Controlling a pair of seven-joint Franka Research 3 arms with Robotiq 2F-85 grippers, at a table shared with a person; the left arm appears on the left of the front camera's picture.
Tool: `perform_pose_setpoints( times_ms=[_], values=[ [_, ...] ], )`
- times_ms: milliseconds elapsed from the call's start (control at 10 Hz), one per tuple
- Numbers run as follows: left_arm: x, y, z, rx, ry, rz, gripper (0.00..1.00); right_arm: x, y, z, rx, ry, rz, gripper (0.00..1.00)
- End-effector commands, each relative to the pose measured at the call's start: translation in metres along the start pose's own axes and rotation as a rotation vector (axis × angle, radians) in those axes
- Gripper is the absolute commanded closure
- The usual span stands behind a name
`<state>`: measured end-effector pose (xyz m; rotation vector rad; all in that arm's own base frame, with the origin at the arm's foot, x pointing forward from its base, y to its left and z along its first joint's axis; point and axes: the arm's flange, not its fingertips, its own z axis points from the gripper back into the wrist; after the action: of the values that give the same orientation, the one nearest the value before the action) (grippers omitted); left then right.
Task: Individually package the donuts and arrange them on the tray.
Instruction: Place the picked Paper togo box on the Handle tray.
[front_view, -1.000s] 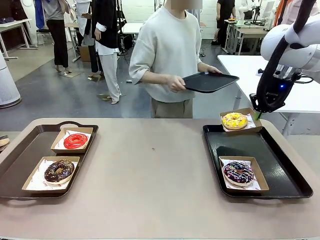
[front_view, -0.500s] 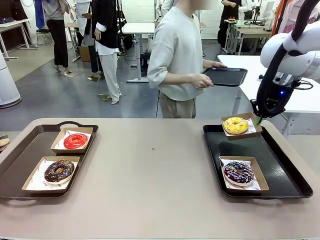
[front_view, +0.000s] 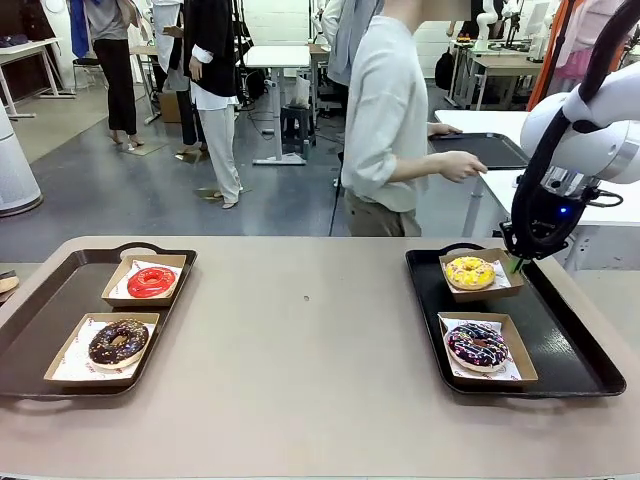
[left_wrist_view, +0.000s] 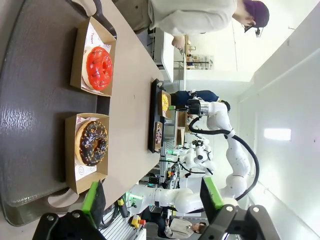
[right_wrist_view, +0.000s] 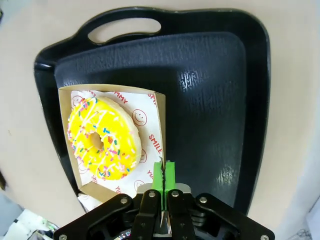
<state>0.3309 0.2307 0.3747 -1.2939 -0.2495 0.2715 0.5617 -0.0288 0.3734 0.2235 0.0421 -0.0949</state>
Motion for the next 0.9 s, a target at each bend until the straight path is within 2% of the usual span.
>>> perform_pose_setpoints(
  times_ms=[0, 300, 800],
  values=[
    [-0.004, -0.002, 0.001, -0.010, -0.003, -0.005, 0.00, 0.002, -0.007, -0.012, 0.045, -0.018, 0.028, 0.99],
    [-0.004, -0.002, 0.001, -0.010, -0.003, -0.005, 0.00, 0.004, -0.005, -0.019, 0.019, -0.043, 0.040, 0.99],
    [-0.004, -0.002, 0.001, -0.010, -0.003, -0.005, 0.00, 0.007, 0.006, -0.026, -0.064, -0.019, 0.032, 0.99]
  ],
)
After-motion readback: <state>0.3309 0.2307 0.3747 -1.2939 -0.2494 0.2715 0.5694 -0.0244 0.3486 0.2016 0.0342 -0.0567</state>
